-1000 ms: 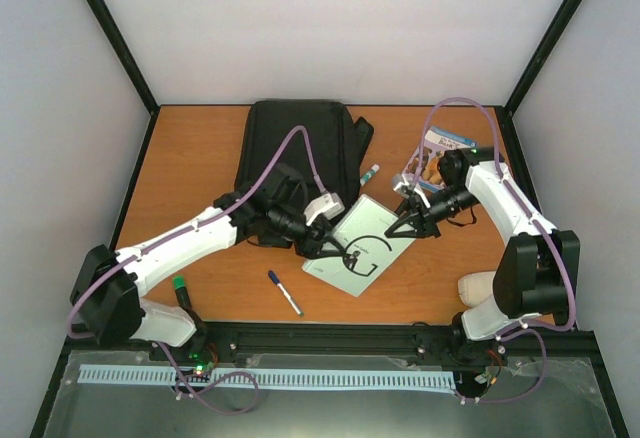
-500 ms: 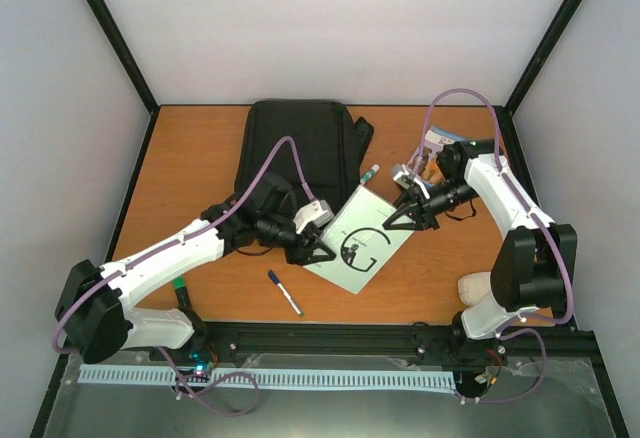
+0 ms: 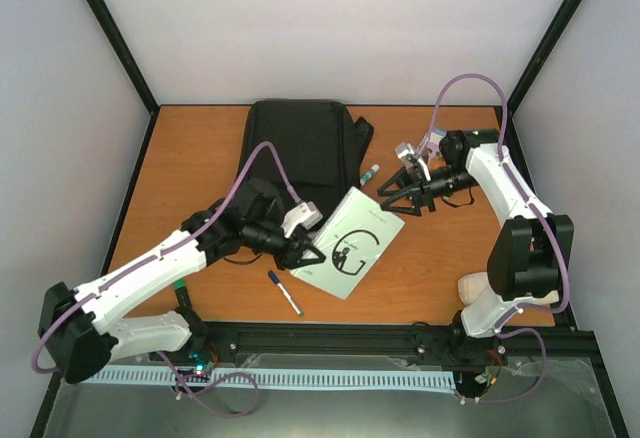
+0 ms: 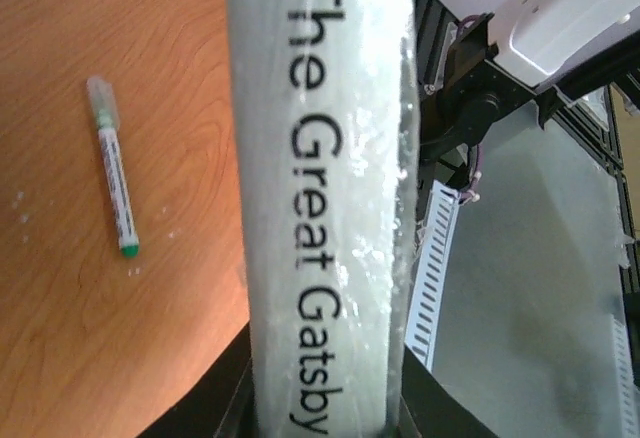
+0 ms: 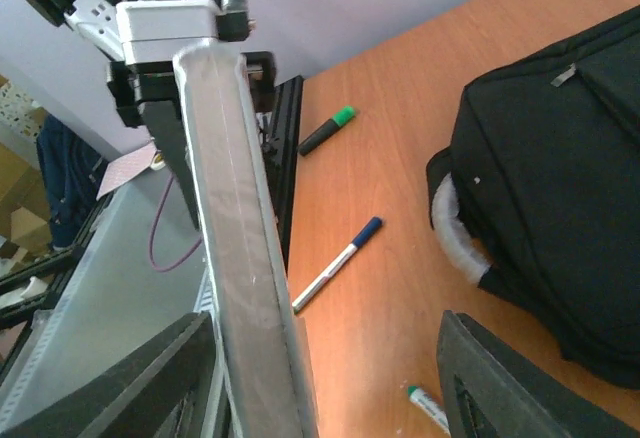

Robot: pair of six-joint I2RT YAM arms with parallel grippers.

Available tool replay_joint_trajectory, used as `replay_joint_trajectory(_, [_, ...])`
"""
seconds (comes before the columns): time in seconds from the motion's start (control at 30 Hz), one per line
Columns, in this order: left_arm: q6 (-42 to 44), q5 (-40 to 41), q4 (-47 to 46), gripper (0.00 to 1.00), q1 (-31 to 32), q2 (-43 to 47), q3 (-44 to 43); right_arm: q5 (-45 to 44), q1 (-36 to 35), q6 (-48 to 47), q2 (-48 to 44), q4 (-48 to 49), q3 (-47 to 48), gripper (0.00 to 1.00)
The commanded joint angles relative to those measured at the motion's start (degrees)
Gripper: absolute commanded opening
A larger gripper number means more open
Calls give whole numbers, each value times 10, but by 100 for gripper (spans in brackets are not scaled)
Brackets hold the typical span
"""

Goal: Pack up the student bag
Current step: Pick up the book from the center of the board.

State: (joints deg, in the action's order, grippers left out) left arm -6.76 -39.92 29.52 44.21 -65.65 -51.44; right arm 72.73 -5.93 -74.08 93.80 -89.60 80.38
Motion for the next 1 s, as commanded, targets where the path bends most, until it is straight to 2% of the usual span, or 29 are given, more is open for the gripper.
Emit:
replay_joint_trajectory(0.0, [-64,34,30,1,0,57,-33,46,7,16,19,35,30,66])
replay_joint_trajectory(0.1, [-99,104,72,1,-10,74,-51,34,7,32,32,41,43,69])
replay_joint_trajectory(0.13, [-116,156,91,1,-14,78,-59,27,7,67,38,62,48,69])
replay_joint_trajectory(0.3, [-168,274,185,1,-66,93,-100,-80,0,320,35,289,42,67])
replay_joint_trajectory(0.43, [-186,333,268,1,-125,82,-152,-159,-24,365,37,353,48,65])
replay_joint_trajectory(0.67, [-207,333,301,1,-223,90,-185,-329,-146,378,64,416,53,60])
replay_joint_trajectory(0.97, [-202,192,270,1,-395,64,-198,-479,-273,340,138,460,81,55])
